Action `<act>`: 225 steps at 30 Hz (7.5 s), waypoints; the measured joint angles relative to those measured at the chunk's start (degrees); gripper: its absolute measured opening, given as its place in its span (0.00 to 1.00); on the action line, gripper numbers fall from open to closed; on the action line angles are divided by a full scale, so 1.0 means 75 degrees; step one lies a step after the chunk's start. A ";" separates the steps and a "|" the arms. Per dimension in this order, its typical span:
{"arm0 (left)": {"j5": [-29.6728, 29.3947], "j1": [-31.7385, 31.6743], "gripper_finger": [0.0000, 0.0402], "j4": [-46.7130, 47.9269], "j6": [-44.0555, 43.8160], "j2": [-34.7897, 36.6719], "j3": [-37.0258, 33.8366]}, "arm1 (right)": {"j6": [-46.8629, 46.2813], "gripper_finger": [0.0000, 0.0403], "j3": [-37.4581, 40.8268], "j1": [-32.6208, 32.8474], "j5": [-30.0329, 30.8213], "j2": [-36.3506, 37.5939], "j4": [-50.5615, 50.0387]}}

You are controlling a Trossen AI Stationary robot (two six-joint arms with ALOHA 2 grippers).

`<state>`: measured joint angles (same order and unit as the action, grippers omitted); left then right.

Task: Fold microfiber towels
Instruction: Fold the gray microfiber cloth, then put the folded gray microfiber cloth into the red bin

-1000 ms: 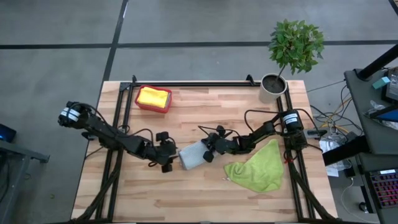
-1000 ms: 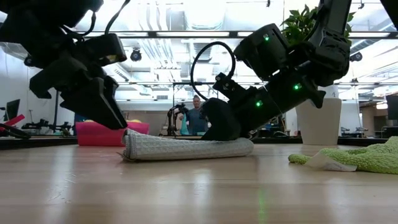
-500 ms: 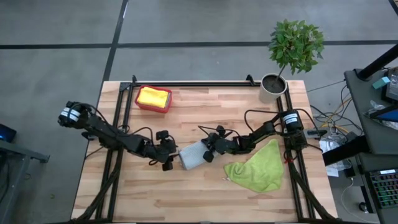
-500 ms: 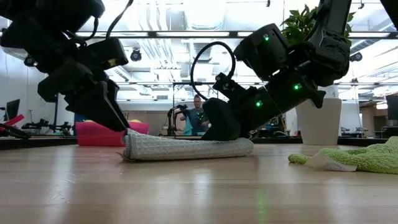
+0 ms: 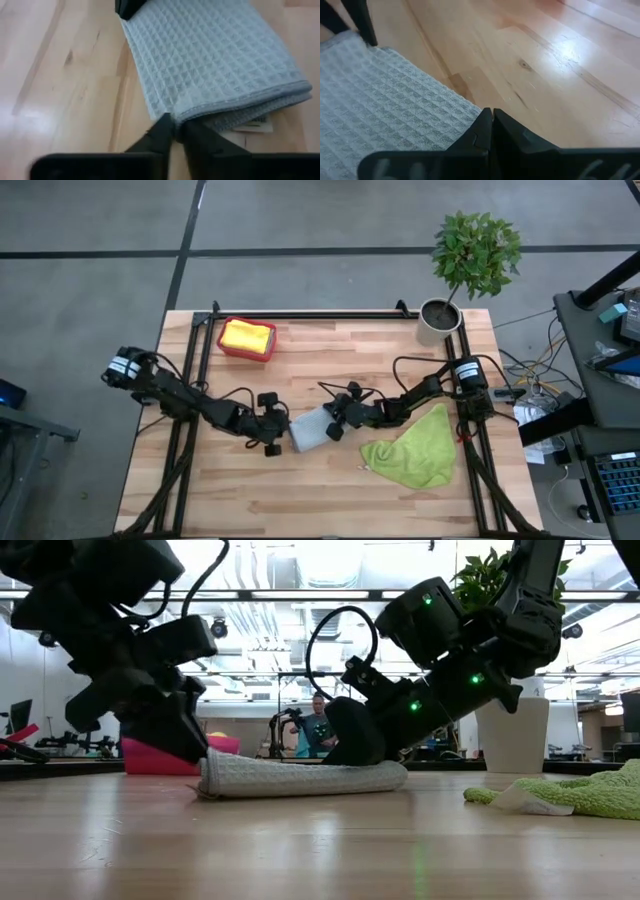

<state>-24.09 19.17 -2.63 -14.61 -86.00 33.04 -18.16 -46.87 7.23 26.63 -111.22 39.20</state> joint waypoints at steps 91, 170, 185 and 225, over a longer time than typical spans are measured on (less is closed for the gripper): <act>-0.0144 0.0573 0.22 -0.2596 -0.0106 -0.0481 0.0208 | 0.0841 0.02 -0.0781 0.1079 0.0932 0.0325 -0.0495; 0.0402 -0.0129 0.59 -0.0620 -0.8388 -0.0504 -0.0006 | -0.4181 0.70 -0.0242 0.0050 -0.2935 0.1351 -0.3202; -0.0002 -0.0150 0.10 -0.0595 -0.7803 -0.0530 -0.0032 | -0.4234 0.26 -0.0230 0.0032 -0.2965 0.1262 -0.2689; -0.0014 -0.4608 0.04 0.4842 -0.0910 0.4048 0.1379 | -0.0829 0.08 -0.3406 -0.2169 -0.2807 0.0777 -0.2135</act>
<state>-24.19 -15.39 33.69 -21.44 -55.64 43.38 -24.37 -72.41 -9.04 5.58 -105.40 23.19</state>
